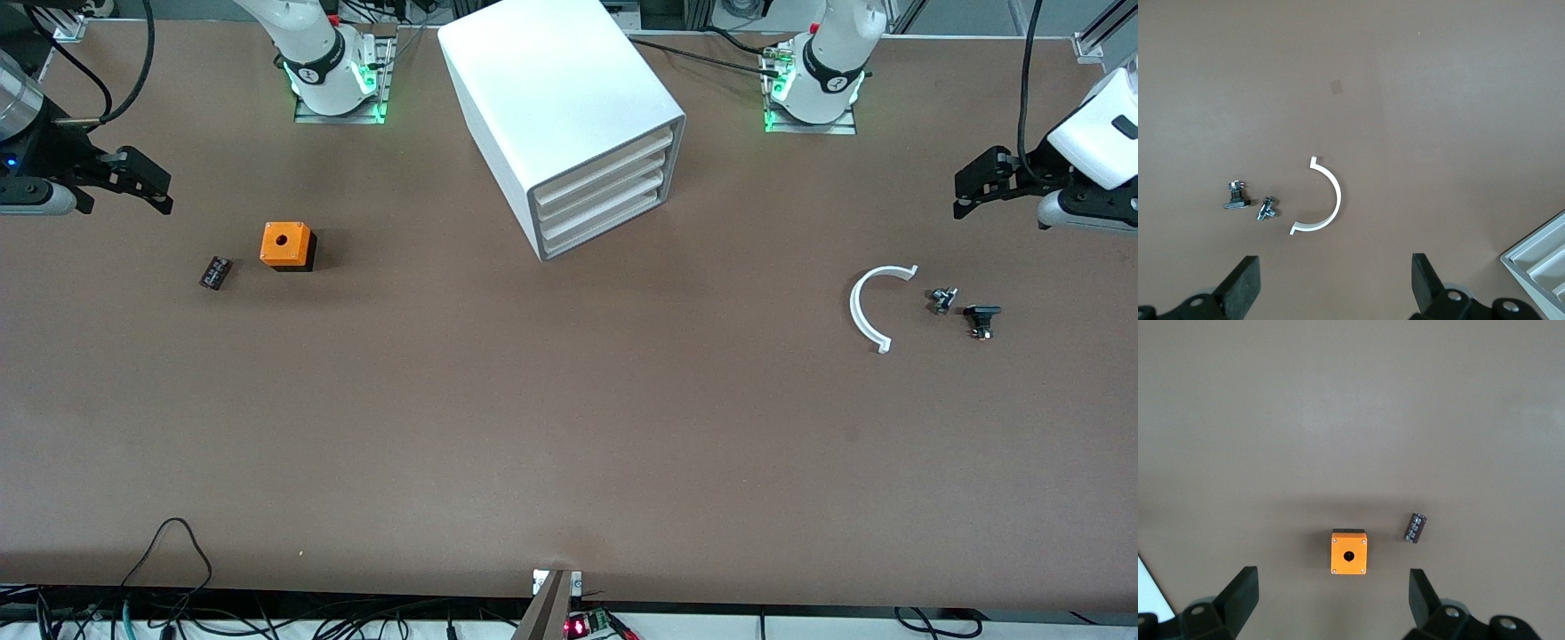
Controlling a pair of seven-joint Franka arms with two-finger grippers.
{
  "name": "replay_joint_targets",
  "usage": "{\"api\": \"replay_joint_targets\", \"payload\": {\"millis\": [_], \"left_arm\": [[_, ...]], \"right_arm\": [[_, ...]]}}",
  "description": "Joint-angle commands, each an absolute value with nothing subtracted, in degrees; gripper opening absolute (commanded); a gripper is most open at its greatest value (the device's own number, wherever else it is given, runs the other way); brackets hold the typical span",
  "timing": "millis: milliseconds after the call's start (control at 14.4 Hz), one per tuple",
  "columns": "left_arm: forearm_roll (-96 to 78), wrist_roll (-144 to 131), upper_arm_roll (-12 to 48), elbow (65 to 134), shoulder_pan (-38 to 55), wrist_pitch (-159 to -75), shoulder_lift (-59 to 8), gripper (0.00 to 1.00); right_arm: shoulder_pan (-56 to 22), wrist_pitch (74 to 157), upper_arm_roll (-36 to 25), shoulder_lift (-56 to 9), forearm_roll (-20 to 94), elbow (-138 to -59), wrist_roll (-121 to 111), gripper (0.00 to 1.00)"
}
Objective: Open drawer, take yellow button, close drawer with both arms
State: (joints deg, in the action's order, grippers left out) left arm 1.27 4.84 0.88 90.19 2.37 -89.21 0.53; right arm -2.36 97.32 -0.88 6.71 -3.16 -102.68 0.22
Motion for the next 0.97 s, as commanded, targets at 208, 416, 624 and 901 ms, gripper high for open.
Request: {"api": "replay_joint_targets", "payload": {"millis": [208,416,624,901], "left_arm": [[1.7,5.6,0.7,88.4,2.7,-88.1,0.4,1.0],[1.7,5.6,0.8,88.4,2.8,-88.1,0.4,1.0],[1.7,5.6,0.8,88.4,2.8,-88.2,0.4,1.0],[1.7,5.5,0.8,88.2,3.2,-88.2,0.4,1.0]], "right_arm": [[-1.7,95.8,-0.5,8.1,-2.8,-103.4,0.4,1.0],[-1.7,95.6,-0.5,8.1,-2.7,-103.3,0.4,1.0],[-1.7,95.3,-0.5,8.0,-2.7,-103.0,0.4,1.0],[-1.7,95.2,-0.6,7.9,-2.7,-102.7,-0.3,1.0]]}}
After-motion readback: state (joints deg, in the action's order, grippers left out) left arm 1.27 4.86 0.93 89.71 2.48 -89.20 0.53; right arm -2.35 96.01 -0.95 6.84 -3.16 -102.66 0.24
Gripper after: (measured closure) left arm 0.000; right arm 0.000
